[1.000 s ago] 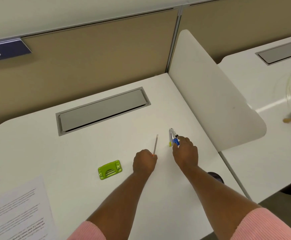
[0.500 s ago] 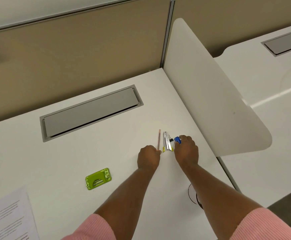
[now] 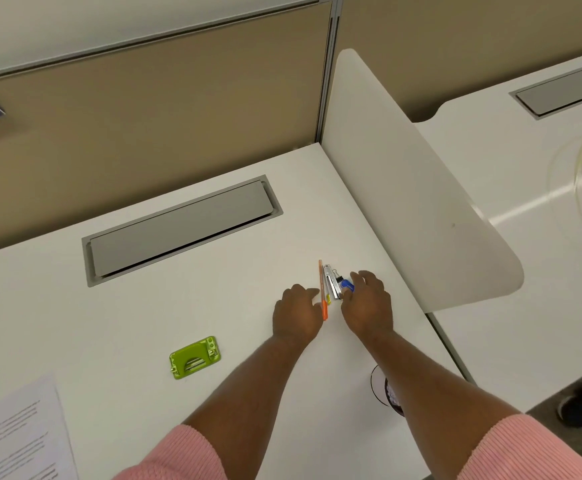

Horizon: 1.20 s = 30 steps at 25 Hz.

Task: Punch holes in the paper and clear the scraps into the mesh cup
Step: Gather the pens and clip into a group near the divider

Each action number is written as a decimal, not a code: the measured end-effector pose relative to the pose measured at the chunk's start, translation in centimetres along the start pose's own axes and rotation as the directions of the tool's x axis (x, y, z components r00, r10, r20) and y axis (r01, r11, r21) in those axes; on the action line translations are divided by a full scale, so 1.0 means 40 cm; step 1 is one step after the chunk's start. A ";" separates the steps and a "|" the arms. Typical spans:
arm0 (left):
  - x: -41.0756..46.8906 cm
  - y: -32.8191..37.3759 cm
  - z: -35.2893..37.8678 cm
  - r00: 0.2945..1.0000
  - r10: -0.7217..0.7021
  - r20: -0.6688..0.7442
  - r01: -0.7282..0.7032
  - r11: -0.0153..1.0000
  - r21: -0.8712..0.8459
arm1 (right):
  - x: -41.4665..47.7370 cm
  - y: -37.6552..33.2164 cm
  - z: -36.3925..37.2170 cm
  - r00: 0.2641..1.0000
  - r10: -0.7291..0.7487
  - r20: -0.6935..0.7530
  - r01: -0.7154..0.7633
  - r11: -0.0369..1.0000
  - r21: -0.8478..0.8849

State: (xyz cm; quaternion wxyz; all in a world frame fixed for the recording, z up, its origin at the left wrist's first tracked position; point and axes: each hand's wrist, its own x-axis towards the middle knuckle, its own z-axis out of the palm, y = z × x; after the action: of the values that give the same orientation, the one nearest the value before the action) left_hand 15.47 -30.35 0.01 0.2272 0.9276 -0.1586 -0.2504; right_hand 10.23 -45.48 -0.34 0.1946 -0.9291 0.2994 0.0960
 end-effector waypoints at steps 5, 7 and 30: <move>-0.084 -0.044 -0.040 0.988 0.113 -0.106 -0.095 0.983 0.159 | -0.095 -0.043 -0.015 0.983 -0.175 -0.048 0.169 0.979 -0.115; -0.119 -0.068 -0.061 0.983 0.120 -0.136 -0.090 0.975 0.204 | -0.133 -0.059 -0.016 0.977 -0.209 -0.044 0.203 0.972 -0.116; -0.610 -0.502 -0.067 0.976 0.132 -0.171 -0.067 0.937 0.344 | -0.622 -0.216 0.219 0.912 -0.408 0.039 0.410 0.903 -0.131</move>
State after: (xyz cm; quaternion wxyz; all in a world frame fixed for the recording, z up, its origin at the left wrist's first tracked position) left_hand 0.40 -2.50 1.59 0.0924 0.9632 -0.2233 -0.1177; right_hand -5.14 -22.48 1.69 0.1478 -0.9818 0.0897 0.0782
